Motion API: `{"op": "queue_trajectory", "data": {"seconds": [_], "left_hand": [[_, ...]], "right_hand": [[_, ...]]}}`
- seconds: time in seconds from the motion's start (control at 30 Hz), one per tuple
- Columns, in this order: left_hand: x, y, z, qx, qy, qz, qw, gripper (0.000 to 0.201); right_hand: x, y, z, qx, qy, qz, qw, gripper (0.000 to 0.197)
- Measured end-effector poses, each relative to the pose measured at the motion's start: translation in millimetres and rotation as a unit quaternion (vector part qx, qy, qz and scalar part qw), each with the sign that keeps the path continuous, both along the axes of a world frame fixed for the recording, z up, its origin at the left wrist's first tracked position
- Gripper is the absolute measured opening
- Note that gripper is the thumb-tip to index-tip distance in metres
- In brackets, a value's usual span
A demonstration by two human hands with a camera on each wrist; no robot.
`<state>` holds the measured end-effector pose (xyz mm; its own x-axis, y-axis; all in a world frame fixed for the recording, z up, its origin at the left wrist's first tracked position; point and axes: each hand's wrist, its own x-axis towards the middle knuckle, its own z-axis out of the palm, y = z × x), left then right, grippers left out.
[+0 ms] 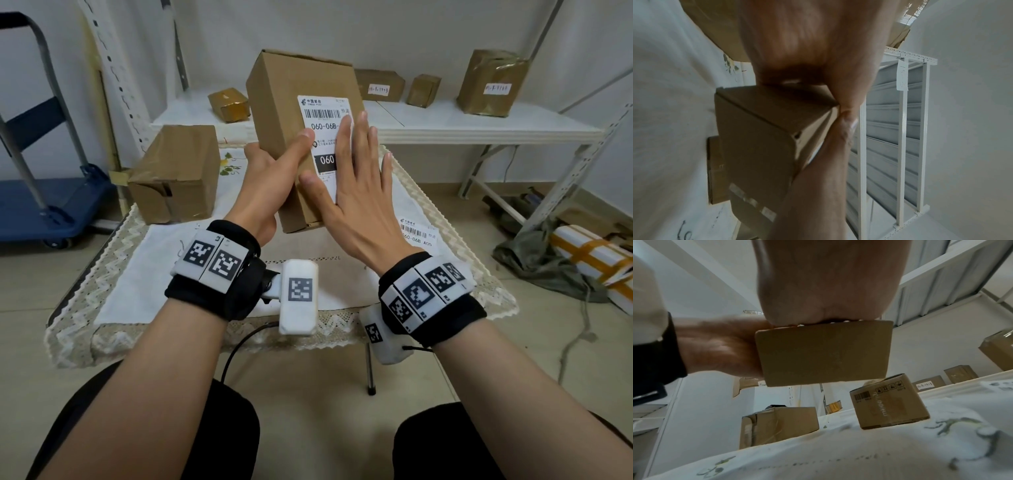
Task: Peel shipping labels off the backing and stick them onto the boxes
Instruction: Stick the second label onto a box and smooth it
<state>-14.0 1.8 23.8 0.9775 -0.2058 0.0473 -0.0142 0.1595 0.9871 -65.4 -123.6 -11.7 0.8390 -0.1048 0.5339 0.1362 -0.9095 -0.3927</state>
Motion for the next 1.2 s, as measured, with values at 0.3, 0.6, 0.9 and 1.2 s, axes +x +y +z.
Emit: {"op": "queue_trajectory", "data": {"seconds": [0.3, 0.6, 0.9, 1.2], "left_hand": [[2.4, 0.8, -5.0, -0.029, 0.015, -0.006, 0.999, 0.065], [5.9, -3.1, -10.8, -0.030, 0.023, -0.032, 0.999, 0.056], [2.6, 0.8, -1.6, 0.018, -0.009, -0.070, 0.997, 0.043], [1.3, -0.2, 0.3, 0.038, -0.012, -0.095, 0.995, 0.041]], "right_hand": [[-3.4, 9.1, -1.4, -0.011, 0.018, 0.019, 1.000, 0.091], [-7.7, 15.4, -1.5, -0.008, 0.055, 0.084, 0.995, 0.089], [-0.3, -31.4, 17.0, 0.264, 0.025, 0.008, 0.964, 0.081], [3.6, -45.5, 16.1, 0.526, 0.064, 0.041, 0.847, 0.093]]}}
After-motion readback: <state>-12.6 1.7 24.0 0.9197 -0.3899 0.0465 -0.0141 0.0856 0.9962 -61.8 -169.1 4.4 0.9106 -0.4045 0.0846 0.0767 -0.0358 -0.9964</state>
